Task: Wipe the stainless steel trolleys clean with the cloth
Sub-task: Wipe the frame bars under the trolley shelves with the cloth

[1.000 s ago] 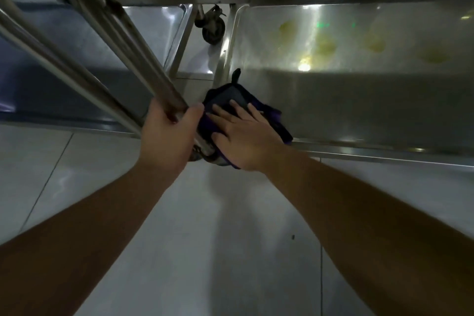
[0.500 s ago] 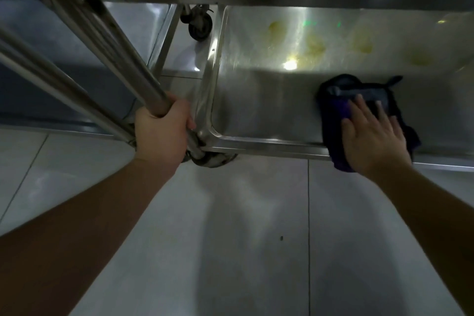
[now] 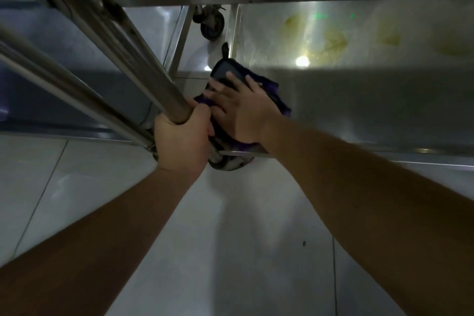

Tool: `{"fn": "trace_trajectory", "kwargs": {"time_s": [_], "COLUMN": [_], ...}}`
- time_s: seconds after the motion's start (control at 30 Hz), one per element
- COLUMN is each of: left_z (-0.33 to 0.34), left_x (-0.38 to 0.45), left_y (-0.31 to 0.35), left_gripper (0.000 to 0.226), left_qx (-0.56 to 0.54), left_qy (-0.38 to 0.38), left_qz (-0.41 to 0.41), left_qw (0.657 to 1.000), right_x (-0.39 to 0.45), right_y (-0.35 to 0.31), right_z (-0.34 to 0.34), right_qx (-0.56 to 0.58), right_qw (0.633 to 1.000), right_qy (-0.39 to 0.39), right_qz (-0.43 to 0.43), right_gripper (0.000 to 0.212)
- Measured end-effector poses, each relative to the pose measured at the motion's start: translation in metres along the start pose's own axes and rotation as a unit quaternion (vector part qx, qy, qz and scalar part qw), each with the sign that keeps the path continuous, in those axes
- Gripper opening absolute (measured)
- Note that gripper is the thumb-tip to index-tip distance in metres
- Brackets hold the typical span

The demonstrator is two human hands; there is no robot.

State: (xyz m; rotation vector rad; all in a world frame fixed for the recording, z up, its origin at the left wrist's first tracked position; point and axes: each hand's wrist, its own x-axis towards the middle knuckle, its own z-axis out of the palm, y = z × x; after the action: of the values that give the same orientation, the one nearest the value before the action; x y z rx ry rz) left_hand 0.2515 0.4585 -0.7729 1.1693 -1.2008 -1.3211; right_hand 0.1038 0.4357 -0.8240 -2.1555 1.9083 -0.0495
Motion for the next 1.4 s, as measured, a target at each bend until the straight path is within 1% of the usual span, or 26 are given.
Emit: {"fn": "trace_trajectory", "kwargs": {"time_s": [0.07,0.13,0.23,0.3,0.33,0.4,0.47,0.5,0.57,0.67,0.77,0.83,0.93,1.07,1.17,1.27,1.33,1.4], "left_z": [-0.001,-0.003,-0.002,0.0,0.001,0.003,0.003,0.003,0.003,0.003,0.0,-0.001,0.0,-0.003,-0.005,-0.004,-0.002,-0.002], "left_x": [0.0,0.001,0.001,0.001,0.0,0.0,0.001,0.002,0.002,0.002,0.004,0.005,0.006,0.008,0.008,0.007,0.007,0.006], "left_y": [0.001,0.0,-0.003,-0.006,-0.007,-0.009,-0.01,-0.01,-0.011,-0.013,-0.015,-0.015,-0.014,-0.013,-0.013,-0.013,-0.012,-0.011], "left_gripper": [0.03,0.029,0.032,0.035,0.036,0.037,0.037,0.036,0.035,0.028,0.029,0.029,0.026,0.019,0.022,0.03,0.033,0.036], "left_qx": [0.002,0.012,0.02,0.011,0.01,0.002,-0.003,-0.004,-0.008,-0.017,0.001,0.001,-0.015,-0.005,0.022,0.025,0.025,0.014], "left_qy": [-0.006,-0.011,-0.005,0.01,0.016,0.029,0.034,0.033,0.03,0.036,0.038,0.028,0.016,-0.002,0.001,0.01,0.018,0.02], "left_qz": [-0.001,0.001,0.012,0.017,0.019,0.019,0.018,0.019,0.023,0.021,0.03,0.038,0.046,0.039,0.041,0.047,0.05,0.04], "left_qw": [1.0,1.0,1.0,1.0,1.0,0.999,0.999,0.999,0.999,0.999,0.999,0.999,0.999,0.999,0.999,0.999,0.998,0.999], "right_x": [0.008,-0.005,-0.066,-0.107,-0.117,-0.111,-0.084,-0.066,-0.027,0.029,0.059,0.057,0.022,-0.041,-0.074,-0.09,-0.087,-0.07], "right_y": [0.02,0.056,0.132,0.16,0.163,0.154,0.131,0.119,0.092,0.051,0.033,0.031,0.016,-0.021,-0.006,0.028,0.048,0.051], "right_z": [-0.006,-0.011,-0.017,-0.021,-0.022,-0.02,-0.017,-0.016,-0.012,-0.012,-0.015,-0.017,-0.011,0.008,0.01,0.009,0.005,0.001], "right_qx": [0.026,0.036,0.041,0.075,0.093,0.108,0.106,0.1,0.091,0.082,0.06,0.049,0.014,-0.024,-0.01,-0.034,-0.02,0.007], "right_qw": [0.997,0.983,0.935,0.894,0.879,0.864,0.867,0.876,0.905,0.952,0.972,0.983,0.998,0.997,0.997,0.997,0.999,0.995], "right_qy": [0.03,0.066,0.109,0.094,0.083,0.079,0.084,0.087,0.085,0.072,0.047,0.036,0.009,-0.045,-0.049,-0.046,-0.026,0.009], "right_qz": [0.064,0.167,0.334,0.431,0.46,0.486,0.48,0.464,0.406,0.286,0.223,0.176,0.059,-0.049,-0.062,-0.053,0.008,0.1], "right_gripper": [0.061,0.061,0.061,0.065,0.068,0.07,0.07,0.07,0.071,0.073,0.07,0.066,0.061,0.065,0.066,0.064,0.067,0.068]}}
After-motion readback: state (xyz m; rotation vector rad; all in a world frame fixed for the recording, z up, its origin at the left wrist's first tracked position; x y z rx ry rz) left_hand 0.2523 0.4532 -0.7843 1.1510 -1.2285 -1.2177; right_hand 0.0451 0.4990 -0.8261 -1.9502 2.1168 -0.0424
